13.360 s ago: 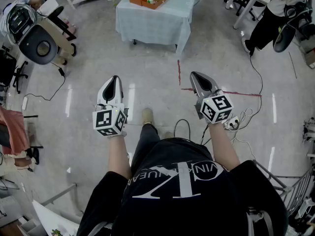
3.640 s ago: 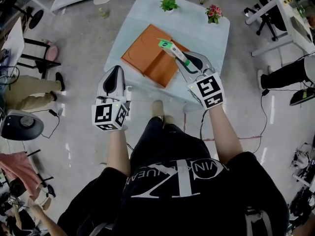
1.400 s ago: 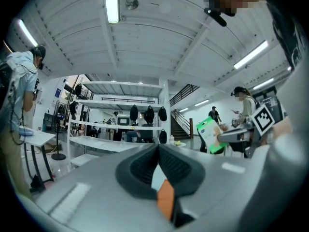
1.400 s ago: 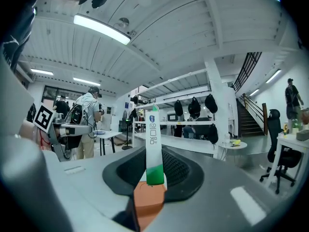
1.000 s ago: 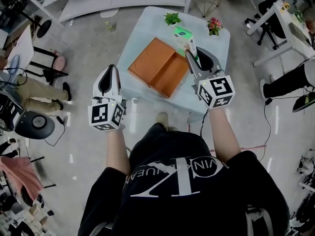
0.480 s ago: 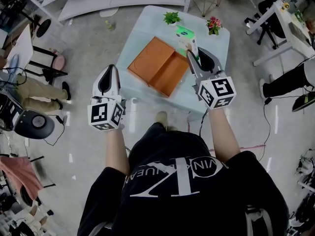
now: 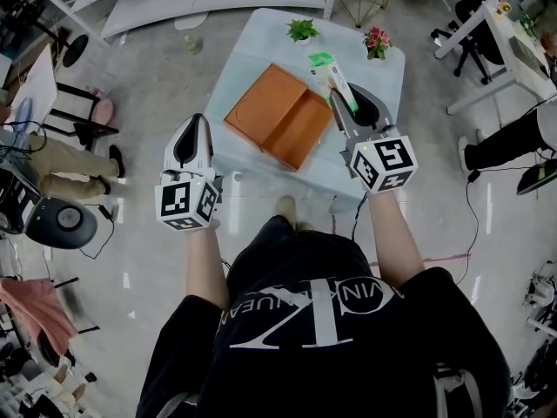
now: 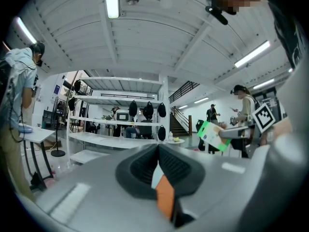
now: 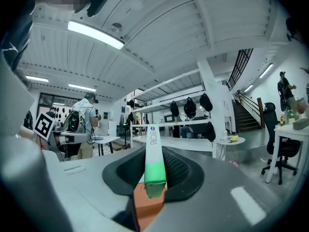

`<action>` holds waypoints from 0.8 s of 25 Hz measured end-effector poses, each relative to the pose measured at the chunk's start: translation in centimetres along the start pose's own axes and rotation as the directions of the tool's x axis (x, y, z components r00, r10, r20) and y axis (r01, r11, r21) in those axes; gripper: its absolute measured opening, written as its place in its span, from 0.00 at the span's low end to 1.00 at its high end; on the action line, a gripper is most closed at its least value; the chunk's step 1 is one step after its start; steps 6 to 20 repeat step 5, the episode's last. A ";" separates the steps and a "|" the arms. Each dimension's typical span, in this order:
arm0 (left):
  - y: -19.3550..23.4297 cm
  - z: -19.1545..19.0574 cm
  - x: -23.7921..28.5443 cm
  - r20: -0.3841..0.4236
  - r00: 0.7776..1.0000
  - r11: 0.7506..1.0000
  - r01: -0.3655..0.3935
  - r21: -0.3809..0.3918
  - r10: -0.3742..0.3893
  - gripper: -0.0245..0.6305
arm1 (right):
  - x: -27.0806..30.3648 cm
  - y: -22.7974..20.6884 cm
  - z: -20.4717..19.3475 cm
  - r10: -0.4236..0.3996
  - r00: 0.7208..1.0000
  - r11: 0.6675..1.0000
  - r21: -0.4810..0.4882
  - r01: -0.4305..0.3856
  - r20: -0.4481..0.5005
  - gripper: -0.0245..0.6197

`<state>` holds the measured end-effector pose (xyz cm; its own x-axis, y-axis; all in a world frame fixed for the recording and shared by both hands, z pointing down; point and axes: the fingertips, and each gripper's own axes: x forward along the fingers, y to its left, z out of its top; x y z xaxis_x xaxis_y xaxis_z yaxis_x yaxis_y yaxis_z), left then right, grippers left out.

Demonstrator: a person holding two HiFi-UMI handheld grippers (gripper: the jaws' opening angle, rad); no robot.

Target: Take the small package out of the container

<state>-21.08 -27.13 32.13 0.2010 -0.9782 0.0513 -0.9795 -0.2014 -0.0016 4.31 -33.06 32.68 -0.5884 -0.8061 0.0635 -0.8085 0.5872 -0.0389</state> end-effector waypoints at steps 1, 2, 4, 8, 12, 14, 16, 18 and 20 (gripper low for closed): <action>0.0 0.0 0.0 -0.001 1.000 1.000 0.002 -0.001 -0.002 0.04 | 0.0 0.1 0.0 0.001 1.000 1.000 -0.002 -0.001 -0.001 0.19; -0.1 0.0 0.1 -0.003 1.000 1.000 0.003 -0.001 -0.003 0.04 | 0.0 0.1 0.0 0.002 1.000 1.000 -0.004 -0.002 -0.001 0.19; -0.2 0.0 0.2 -0.005 1.000 1.000 0.006 0.000 -0.006 0.04 | 0.1 0.2 0.1 0.004 1.000 1.000 -0.009 -0.004 -0.001 0.19; -0.2 0.0 0.2 -0.006 1.000 1.000 0.008 0.000 -0.008 0.04 | 0.1 0.2 0.1 0.005 1.000 1.000 -0.011 -0.005 0.000 0.19; -0.2 0.0 0.2 -0.006 1.000 1.000 0.008 0.000 -0.008 0.04 | 0.1 0.2 0.1 0.005 1.000 1.000 -0.011 -0.005 0.000 0.19; -0.2 0.0 0.2 -0.006 1.000 1.000 0.008 0.000 -0.008 0.04 | 0.1 0.2 0.1 0.005 1.000 1.000 -0.011 -0.005 0.000 0.19; -0.2 0.0 0.2 -0.006 1.000 1.000 0.008 0.000 -0.008 0.04 | 0.1 0.2 0.1 0.005 1.000 1.000 -0.011 -0.005 0.000 0.19; -0.2 0.0 0.2 -0.006 1.000 1.000 0.008 0.000 -0.008 0.04 | 0.1 0.2 0.1 0.005 1.000 1.000 -0.011 -0.005 0.000 0.19; -0.2 0.0 0.2 -0.006 1.000 1.000 0.008 0.000 -0.008 0.04 | 0.1 0.2 0.1 0.005 1.000 1.000 -0.011 -0.005 0.000 0.19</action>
